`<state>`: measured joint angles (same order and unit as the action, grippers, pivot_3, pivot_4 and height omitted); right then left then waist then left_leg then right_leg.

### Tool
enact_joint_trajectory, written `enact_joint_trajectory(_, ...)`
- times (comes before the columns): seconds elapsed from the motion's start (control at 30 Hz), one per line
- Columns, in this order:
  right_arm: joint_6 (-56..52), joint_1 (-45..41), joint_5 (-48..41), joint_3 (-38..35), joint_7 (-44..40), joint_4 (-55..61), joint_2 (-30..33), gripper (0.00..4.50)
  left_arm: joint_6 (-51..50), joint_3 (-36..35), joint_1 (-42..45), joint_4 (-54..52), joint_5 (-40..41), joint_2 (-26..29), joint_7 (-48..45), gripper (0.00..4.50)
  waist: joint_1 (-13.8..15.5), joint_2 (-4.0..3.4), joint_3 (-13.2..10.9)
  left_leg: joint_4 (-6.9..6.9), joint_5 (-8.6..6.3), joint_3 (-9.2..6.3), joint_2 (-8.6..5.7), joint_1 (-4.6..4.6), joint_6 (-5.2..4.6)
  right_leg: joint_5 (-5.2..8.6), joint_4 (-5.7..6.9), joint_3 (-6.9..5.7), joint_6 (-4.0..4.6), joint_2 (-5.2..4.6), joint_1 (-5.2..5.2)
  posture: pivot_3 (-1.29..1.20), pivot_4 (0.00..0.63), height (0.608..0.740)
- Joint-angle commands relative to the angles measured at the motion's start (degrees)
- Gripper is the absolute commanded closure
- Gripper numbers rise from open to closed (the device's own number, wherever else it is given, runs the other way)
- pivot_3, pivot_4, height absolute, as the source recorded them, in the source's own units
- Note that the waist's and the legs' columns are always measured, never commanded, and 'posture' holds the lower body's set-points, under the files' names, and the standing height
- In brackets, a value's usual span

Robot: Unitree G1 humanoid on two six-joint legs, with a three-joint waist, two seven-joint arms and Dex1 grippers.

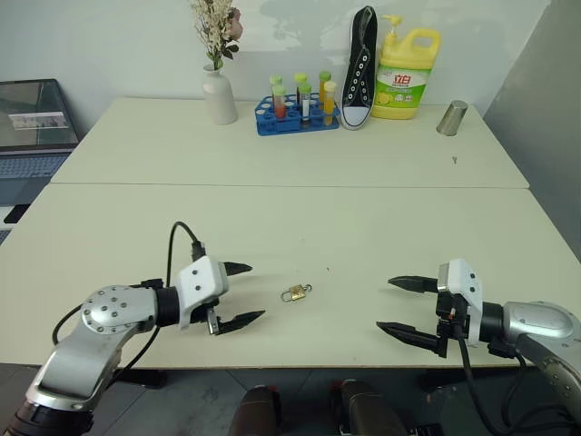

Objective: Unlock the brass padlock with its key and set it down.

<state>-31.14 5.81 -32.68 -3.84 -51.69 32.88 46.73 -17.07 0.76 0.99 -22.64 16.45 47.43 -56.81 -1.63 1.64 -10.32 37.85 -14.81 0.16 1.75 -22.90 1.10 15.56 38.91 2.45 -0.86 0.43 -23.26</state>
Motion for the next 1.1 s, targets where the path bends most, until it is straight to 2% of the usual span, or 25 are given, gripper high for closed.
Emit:
enact_joint_trajectory(0.03,-2.9,-1.3,-0.8,0.3,2.5,2.9,-0.3,0.00,0.8,1.6,1.7,-1.2,-0.8,-0.3,-0.3,0.05,0.0,0.00,0.0,0.00,0.00,0.00,0.01,0.00,0.00,0.00,0.00,0.00,0.00,0.00,0.00,0.00,0.150,0.740)
enact_joint_trajectory(0.3,-14.5,-7.1,-3.2,2.8,9.6,5.3,-1.2,0.00,2.3,10.6,8.4,7.1,-6.4,-4.3,-0.5,0.05,0.0,0.00,0.0,0.02,0.00,-0.03,-0.02,0.00,0.00,-0.01,0.03,-0.01,-0.01,0.08,0.00,0.00,0.150,0.740)
enact_joint_trajectory(0.6,-20.6,-8.7,-5.6,3.9,13.9,10.3,-2.5,0.00,5.0,16.7,15.2,17.8,-12.4,-9.4,-0.8,0.05,0.1,0.03,0.0,0.04,0.00,-0.02,-0.06,-0.03,0.00,-0.02,0.03,0.02,-0.04,0.21,0.01,0.00,0.150,0.740)
enact_joint_trajectory(0.87,-21.8,-7.9,-6.2,3.6,15.6,12.4,-2.3,0.00,-0.2,18.1,17.6,18.3,-12.8,-10.6,-1.4,0.05,0.3,0.04,0.1,0.12,0.00,-0.03,-0.08,-0.01,-0.01,-0.07,0.03,0.02,-0.12,0.20,0.07,0.00,0.150,0.740)
enact_joint_trajectory(1.1,-21.5,-7.1,-6.0,3.6,16.7,12.9,-2.6,0.00,-7.7,19.2,18.0,14.5,-12.5,-11.7,-0.6,0.05,0.5,0.02,0.1,0.13,0.01,-0.04,-0.09,-0.01,-0.01,-0.08,0.02,0.02,-0.14,0.20,0.08,0.00,0.150,0.740)
